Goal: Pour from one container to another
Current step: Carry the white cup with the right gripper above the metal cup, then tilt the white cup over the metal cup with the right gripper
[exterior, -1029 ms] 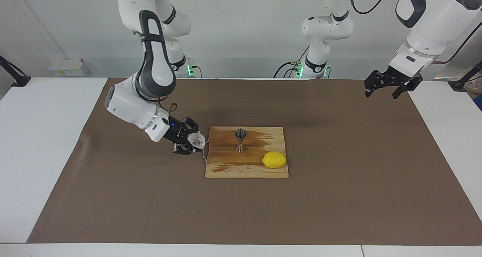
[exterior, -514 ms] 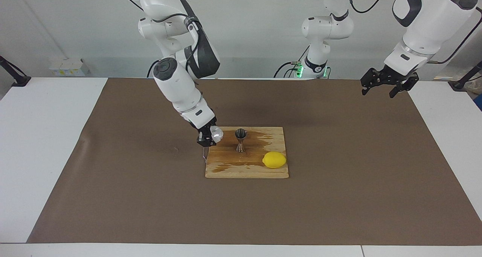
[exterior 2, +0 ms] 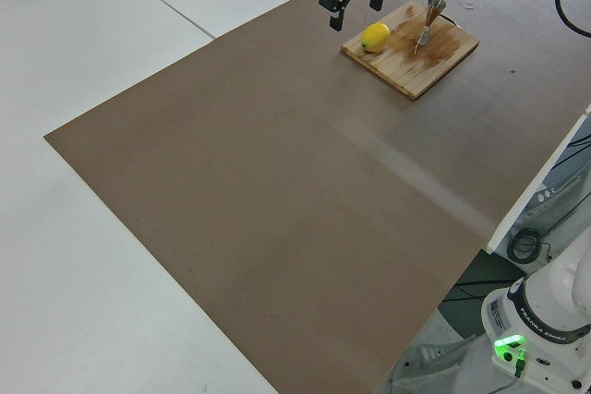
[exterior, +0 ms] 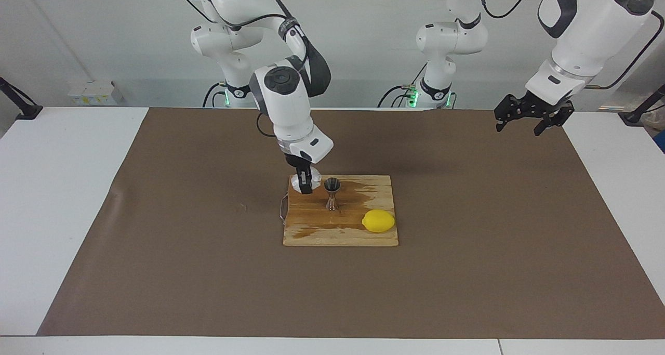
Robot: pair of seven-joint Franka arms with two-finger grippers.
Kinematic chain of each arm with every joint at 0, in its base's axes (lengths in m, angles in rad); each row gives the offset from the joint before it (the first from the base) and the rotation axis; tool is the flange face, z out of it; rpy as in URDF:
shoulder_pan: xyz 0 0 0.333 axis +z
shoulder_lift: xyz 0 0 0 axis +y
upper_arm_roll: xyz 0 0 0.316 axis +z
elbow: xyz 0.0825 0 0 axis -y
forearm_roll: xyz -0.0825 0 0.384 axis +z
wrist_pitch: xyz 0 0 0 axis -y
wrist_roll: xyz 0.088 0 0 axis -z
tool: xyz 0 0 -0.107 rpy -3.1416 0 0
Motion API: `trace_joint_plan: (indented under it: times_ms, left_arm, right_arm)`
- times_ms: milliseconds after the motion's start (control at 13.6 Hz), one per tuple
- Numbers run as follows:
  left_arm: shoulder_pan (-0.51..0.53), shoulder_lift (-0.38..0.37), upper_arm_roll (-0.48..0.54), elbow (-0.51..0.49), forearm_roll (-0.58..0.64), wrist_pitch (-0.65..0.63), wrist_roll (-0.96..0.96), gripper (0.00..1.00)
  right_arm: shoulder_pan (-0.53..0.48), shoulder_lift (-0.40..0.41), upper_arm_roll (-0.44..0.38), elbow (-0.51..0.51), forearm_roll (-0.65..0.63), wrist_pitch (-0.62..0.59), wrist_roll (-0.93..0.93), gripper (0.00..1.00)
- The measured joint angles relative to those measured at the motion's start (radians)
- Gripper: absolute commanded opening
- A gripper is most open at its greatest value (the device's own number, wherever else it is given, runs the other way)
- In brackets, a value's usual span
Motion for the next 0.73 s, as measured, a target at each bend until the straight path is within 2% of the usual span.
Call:
trace_joint_plan:
  times_ms: [441, 735]
  left_arm:
    - [0.012, -0.001, 0.000, 0.000, 0.000, 0.000, 0.000, 1.00]
    - [0.012, -0.001, 0.000, 0.000, 0.000, 0.000, 0.000, 1.00]
  right_arm:
    - [0.050, -0.005, 0.000, 0.020, -0.187, -0.001, 0.048, 0.02]
    - [0.072, -0.005, 0.000, 0.022, -0.230, -0.001, 0.083, 0.02]
